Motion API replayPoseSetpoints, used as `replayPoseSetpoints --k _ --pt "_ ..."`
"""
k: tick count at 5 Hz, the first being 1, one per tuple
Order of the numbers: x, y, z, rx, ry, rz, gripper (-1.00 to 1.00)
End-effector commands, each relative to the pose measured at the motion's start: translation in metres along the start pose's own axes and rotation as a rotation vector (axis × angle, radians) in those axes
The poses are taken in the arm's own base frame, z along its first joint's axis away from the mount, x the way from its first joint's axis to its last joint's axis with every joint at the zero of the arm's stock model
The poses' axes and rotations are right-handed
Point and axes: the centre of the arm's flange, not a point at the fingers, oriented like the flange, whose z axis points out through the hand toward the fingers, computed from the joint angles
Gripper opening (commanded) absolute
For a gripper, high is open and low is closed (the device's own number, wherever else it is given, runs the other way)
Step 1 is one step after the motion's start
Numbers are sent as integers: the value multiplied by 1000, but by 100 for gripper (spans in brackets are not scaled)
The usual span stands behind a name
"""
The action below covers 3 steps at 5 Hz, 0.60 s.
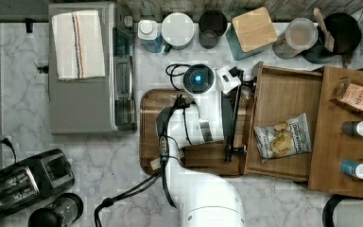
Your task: Close the drawer.
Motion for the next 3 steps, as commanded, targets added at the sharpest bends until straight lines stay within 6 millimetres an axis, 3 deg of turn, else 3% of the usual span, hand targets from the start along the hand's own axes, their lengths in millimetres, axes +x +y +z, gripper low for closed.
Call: replayPoseSetpoints --k 1,3 --pt "15 28 -32 11 41 -24 -100" --pt "5 76 -32 33 61 -57 -100"
